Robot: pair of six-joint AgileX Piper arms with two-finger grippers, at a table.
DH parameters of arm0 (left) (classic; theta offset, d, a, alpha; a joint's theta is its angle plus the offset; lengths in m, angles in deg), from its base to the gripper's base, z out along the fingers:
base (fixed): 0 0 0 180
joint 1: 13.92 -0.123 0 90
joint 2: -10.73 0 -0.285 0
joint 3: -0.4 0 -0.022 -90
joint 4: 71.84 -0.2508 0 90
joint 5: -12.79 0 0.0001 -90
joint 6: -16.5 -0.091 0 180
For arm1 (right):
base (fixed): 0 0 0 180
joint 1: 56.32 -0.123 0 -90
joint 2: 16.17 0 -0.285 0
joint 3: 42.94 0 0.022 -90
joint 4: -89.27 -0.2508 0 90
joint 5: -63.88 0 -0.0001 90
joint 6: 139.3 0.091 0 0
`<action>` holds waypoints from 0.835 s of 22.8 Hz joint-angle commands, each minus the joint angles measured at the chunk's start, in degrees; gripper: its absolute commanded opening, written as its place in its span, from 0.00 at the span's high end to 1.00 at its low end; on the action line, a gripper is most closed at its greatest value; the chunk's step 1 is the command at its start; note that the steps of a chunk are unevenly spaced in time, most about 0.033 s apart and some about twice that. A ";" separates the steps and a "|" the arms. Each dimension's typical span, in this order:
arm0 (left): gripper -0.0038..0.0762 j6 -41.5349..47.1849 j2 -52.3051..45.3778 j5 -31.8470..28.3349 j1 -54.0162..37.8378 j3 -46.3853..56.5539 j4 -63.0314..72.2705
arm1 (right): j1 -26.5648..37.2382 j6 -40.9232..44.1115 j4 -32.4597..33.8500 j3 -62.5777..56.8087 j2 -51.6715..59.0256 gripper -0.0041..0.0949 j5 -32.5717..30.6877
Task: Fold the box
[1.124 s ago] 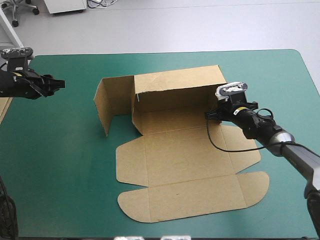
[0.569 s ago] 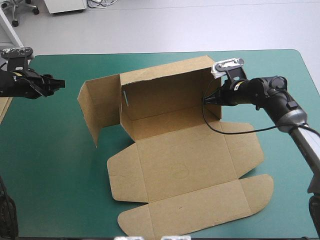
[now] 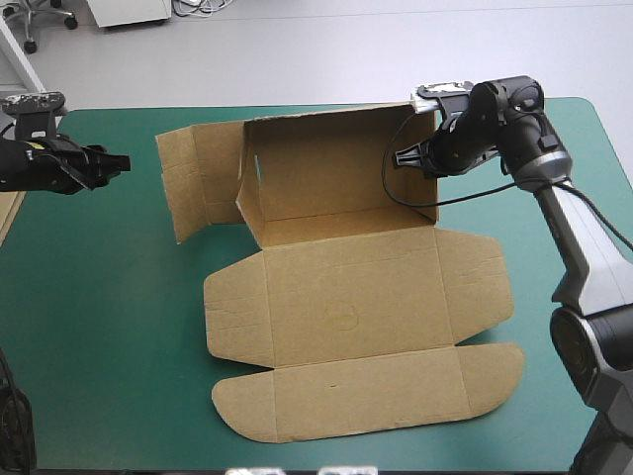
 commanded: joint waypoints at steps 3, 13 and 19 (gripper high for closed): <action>0.51 0.45 -2.01 -2.37 -0.05 -1.49 1.99 | 0.44 1.98 -4.19 -1.93 0.49 0.98 -0.21; 0.51 0.45 -2.01 -1.75 -0.05 -1.49 1.63 | 0.44 -4.41 -4.88 -8.25 0.22 0.64 1.96; 0.51 0.45 -2.01 -1.95 -0.05 -1.49 1.63 | 0.44 -4.52 -4.76 -2.78 0.22 0.35 2.78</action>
